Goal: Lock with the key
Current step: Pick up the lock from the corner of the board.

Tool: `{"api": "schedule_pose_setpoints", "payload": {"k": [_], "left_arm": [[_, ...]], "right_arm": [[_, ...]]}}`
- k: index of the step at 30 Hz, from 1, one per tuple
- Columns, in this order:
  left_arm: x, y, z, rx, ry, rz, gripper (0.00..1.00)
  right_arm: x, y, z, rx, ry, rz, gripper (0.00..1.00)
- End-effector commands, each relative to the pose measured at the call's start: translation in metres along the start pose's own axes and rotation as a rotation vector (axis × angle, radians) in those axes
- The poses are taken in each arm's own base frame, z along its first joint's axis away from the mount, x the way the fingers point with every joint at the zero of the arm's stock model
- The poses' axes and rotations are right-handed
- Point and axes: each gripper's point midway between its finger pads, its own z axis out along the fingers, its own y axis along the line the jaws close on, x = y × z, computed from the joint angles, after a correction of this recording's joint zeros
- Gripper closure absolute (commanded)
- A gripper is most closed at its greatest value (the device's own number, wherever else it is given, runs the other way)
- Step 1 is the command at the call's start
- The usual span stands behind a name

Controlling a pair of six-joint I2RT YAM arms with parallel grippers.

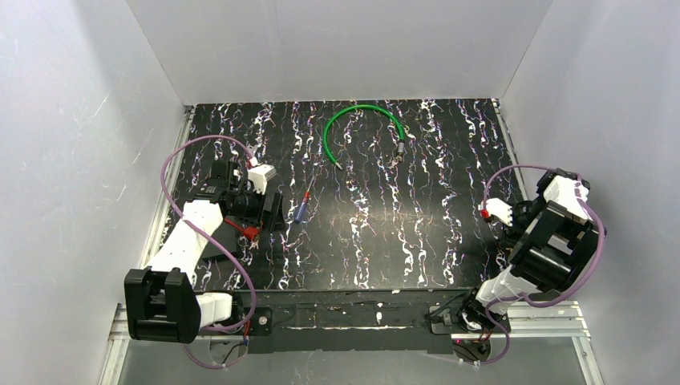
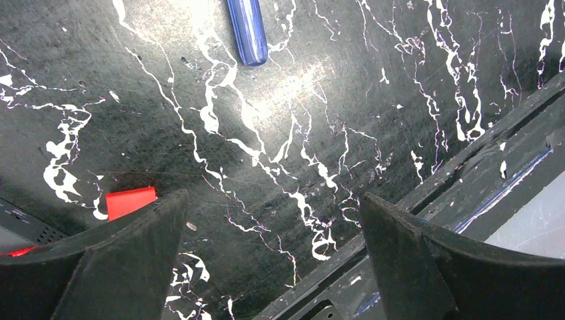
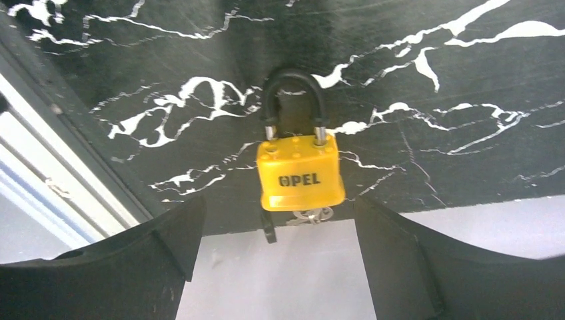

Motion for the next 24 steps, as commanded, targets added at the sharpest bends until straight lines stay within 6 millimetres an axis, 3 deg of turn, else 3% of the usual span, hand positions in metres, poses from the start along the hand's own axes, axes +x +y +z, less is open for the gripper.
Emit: {"api": "schedule_pose_setpoints", "payload": {"k": [1, 9, 17, 21, 24], "left_arm": [[-0.009, -0.008, -0.006, 0.03, -0.017, 0.028, 0.01], [-0.01, -0.008, -0.006, 0.031, -0.021, 0.028, 0.01], [-0.01, -0.007, -0.006, 0.027, -0.025, 0.027, 0.01], [-0.011, -0.007, -0.006, 0.024, -0.026, 0.025, 0.01], [-0.01, -0.007, -0.007, 0.02, -0.028, 0.028, 0.01]], "right_arm": [[0.007, -0.008, 0.008, 0.015, 0.019, -0.023, 0.11], [0.006, -0.005, 0.024, 0.008, 0.006, -0.036, 0.15], [0.003, -0.006, 0.033, 0.014, -0.015, -0.022, 0.44], [-0.003, -0.011, 0.032, 0.043, -0.045, -0.019, 0.45], [-0.005, -0.011, 0.032, 0.05, -0.052, -0.02, 0.35]]}}
